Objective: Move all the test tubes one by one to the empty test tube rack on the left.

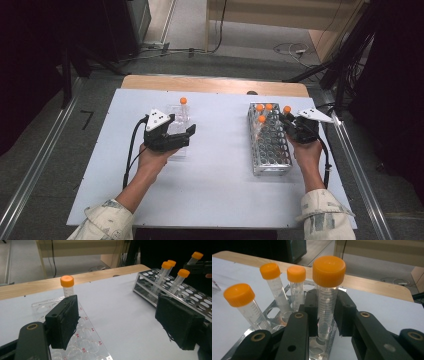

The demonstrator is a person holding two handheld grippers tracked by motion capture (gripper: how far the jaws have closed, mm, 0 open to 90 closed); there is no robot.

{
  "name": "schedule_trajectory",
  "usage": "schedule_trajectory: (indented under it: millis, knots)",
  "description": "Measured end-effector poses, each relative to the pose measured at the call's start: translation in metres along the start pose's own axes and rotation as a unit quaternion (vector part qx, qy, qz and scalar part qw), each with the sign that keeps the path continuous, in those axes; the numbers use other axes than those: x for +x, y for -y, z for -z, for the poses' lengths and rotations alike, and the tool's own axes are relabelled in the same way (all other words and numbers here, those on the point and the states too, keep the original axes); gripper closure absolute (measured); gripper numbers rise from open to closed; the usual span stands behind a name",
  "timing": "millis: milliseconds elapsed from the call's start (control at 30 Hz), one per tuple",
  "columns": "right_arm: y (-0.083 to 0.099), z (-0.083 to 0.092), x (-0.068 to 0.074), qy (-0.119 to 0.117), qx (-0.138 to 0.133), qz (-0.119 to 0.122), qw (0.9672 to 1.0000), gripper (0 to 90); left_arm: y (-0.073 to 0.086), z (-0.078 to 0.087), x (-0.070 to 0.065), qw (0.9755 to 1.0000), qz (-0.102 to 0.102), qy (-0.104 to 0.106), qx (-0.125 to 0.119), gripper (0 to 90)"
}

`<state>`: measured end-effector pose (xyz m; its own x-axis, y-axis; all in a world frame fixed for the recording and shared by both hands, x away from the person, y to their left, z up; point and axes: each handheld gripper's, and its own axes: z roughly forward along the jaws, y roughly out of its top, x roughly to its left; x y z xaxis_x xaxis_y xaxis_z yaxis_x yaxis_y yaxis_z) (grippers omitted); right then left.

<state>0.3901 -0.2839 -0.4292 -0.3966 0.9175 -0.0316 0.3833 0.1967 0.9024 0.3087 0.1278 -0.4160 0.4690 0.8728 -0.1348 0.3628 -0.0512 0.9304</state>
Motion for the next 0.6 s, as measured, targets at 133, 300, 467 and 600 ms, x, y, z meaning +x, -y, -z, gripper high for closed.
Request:
schedule_trajectory:
  millis: [133,300,467,600]
  knots:
    - [-0.008,0.007,0.001,0.0,-0.005,-0.003,1.0,71.9,0.0,0.001,0.0,1.0,0.0,0.001,-0.001,19.1]
    - [-0.016,0.015,0.003,-0.002,-0.011,-0.008,0.9999,71.9,-0.001,0.001,0.0,1.0,0.002,0.001,-0.003,19.1]
    - [-0.024,0.024,0.008,-0.007,-0.014,-0.008,0.9998,71.9,-0.001,0.002,0.0,1.0,0.001,0.001,-0.003,19.1]
    - [-0.031,0.031,0.013,-0.012,-0.015,-0.01,0.9998,71.9,-0.001,0.003,0.001,1.0,0.002,0.001,-0.004,19.2]
